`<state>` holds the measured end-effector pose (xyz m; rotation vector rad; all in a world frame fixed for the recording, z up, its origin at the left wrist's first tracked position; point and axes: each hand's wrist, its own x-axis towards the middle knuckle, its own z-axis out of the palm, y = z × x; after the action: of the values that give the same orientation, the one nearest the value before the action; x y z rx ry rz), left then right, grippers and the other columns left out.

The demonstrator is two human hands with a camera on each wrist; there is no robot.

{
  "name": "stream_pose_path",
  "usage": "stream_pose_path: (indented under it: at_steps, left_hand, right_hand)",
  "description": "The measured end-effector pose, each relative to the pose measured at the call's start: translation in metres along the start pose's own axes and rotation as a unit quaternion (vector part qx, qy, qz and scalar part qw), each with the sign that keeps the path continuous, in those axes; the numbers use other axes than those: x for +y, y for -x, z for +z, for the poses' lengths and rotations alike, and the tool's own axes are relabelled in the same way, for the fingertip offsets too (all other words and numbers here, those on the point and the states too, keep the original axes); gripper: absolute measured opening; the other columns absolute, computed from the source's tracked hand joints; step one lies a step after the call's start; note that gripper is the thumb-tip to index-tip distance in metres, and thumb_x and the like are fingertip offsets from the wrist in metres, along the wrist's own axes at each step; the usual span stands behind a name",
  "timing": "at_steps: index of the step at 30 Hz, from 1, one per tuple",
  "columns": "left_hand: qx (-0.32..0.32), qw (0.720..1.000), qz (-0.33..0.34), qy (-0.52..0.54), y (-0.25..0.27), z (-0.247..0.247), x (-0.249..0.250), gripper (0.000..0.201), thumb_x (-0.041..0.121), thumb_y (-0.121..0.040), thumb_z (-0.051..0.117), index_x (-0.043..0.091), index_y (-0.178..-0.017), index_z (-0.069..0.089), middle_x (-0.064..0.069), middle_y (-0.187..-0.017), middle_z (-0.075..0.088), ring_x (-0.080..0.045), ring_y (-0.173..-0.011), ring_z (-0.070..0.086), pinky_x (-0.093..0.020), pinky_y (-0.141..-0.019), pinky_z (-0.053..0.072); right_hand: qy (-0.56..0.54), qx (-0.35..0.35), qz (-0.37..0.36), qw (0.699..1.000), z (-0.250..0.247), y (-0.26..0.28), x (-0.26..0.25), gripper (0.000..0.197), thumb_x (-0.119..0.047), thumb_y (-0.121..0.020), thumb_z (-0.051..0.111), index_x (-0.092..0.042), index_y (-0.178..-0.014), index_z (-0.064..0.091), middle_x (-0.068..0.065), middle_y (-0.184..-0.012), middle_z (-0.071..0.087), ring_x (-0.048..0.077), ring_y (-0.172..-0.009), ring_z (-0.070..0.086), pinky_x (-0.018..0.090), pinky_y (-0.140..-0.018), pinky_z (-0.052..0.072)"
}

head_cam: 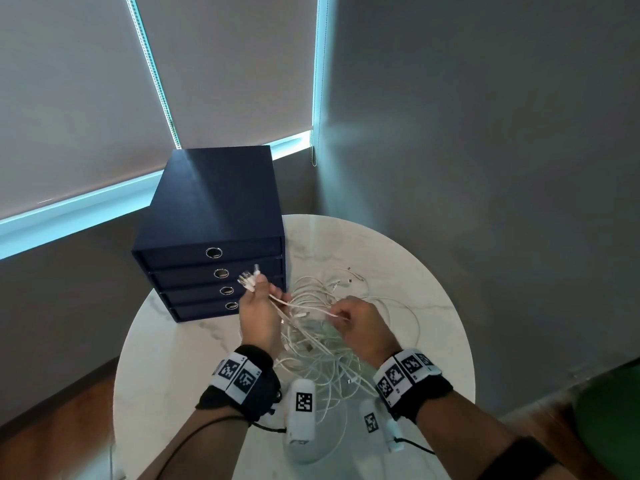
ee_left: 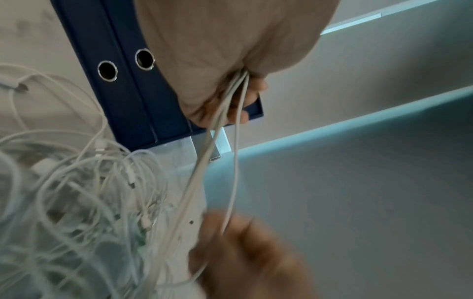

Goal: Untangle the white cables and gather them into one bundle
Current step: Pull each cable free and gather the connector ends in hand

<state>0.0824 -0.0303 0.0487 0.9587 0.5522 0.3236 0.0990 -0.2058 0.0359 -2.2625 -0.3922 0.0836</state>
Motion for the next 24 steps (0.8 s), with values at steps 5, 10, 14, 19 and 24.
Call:
stream_pose_path:
  at_steps: [5, 10, 14, 19, 24]
  left_hand:
    - [-0.026, 0.997, 0.009, 0.069, 0.000, -0.001, 0.019, 0.040, 0.035, -0.107, 0.040, 0.018, -0.071, 0.042, 0.005, -0.053, 0.030, -0.009, -0.041, 0.025, -0.020, -0.038, 0.028]
    - [-0.104, 0.994, 0.002, -0.043, 0.005, 0.001, 0.012, 0.032, 0.031, -0.103, 0.050, 0.014, -0.076, 0.051, 0.006, -0.053, 0.027, -0.006, -0.041, 0.020, -0.016, -0.039, 0.017]
    - [-0.133, 0.986, 0.027, -0.093, 0.008, 0.004, 0.012, 0.023, 0.024, -0.100, 0.057, 0.007, -0.092, 0.069, 0.001, -0.064, 0.050, -0.008, -0.043, 0.024, -0.017, -0.039, 0.022]
    - [-0.208, 0.976, 0.003, -0.058, 0.013, 0.019, 0.017, 0.019, 0.022, -0.095, 0.062, 0.011, -0.079, 0.064, 0.007, -0.053, 0.041, -0.006, -0.043, 0.021, -0.017, -0.040, 0.021]
    - [-0.222, 0.970, -0.014, -0.101, 0.010, 0.007, 0.003, 0.014, 0.013, -0.101, 0.054, 0.006, -0.095, 0.065, 0.008, -0.061, 0.058, -0.006, -0.045, 0.022, -0.019, -0.041, 0.022]
  right_hand:
    - [0.119, -0.019, 0.127, 0.985, -0.010, -0.002, 0.044, 0.007, -0.026, -0.090, 0.064, -0.025, -0.087, 0.070, -0.003, -0.090, 0.059, 0.014, -0.091, 0.051, 0.027, -0.082, 0.045]
    - [-0.166, -0.010, 0.094, 0.982, -0.018, -0.011, 0.006, 0.016, -0.002, -0.092, 0.057, -0.010, -0.081, 0.064, 0.002, -0.065, 0.063, 0.009, -0.053, 0.055, 0.020, -0.051, 0.045]
    - [-0.354, -0.031, 0.028, 0.934, -0.035, -0.020, -0.040, 0.012, 0.007, -0.089, 0.061, -0.002, -0.082, 0.065, 0.020, -0.074, 0.064, 0.028, -0.064, 0.060, 0.034, -0.063, 0.053]
    - [-0.463, -0.100, -0.023, 0.881, -0.051, -0.021, -0.081, 0.012, 0.008, -0.088, 0.058, 0.005, -0.098, 0.066, 0.023, -0.092, 0.069, 0.029, -0.080, 0.069, 0.032, -0.077, 0.060]
    - [-0.660, -0.035, 0.014, 0.750, -0.074, -0.028, -0.095, 0.025, 0.009, -0.088, 0.043, 0.004, -0.090, 0.068, 0.021, -0.082, 0.067, 0.027, -0.070, 0.067, 0.031, -0.065, 0.058]
